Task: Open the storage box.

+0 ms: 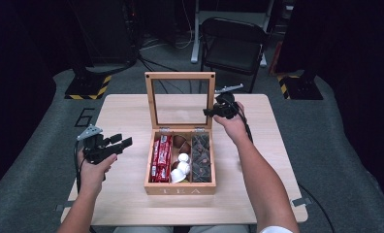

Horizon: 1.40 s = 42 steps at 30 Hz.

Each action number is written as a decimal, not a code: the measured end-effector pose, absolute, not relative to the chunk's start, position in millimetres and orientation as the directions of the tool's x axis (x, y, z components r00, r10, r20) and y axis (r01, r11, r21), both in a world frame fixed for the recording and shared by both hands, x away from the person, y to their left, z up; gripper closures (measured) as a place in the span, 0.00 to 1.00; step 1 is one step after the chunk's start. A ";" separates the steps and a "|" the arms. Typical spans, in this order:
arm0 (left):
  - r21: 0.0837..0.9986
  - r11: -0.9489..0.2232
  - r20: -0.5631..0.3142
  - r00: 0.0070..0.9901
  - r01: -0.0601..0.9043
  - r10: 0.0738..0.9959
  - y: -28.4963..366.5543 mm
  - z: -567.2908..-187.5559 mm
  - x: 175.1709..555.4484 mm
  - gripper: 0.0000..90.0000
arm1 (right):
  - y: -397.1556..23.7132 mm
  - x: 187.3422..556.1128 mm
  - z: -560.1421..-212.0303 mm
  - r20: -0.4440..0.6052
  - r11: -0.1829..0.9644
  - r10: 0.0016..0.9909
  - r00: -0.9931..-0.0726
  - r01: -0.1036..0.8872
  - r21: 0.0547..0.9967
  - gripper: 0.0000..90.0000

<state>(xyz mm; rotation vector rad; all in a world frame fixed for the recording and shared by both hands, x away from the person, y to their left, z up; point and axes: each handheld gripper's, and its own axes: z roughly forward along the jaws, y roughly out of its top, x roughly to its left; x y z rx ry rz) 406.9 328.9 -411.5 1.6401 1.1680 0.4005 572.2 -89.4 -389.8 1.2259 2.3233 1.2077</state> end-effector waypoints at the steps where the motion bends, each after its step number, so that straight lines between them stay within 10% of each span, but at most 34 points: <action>1: 0.870 0.009 -0.275 0.470 0.493 0.838 328.8 -411.6 406.9 0.47 | -90.0 571.7 -389.6 0.141 0.310 0.771 -0.621 0.560 0.768 0.67; 42: 0.862 -0.044 -0.272 0.533 0.506 0.801 274.2 -381.8 486.2 0.48 | -95.5 549.4 -390.4 0.082 0.322 0.766 -0.637 0.492 0.809 0.73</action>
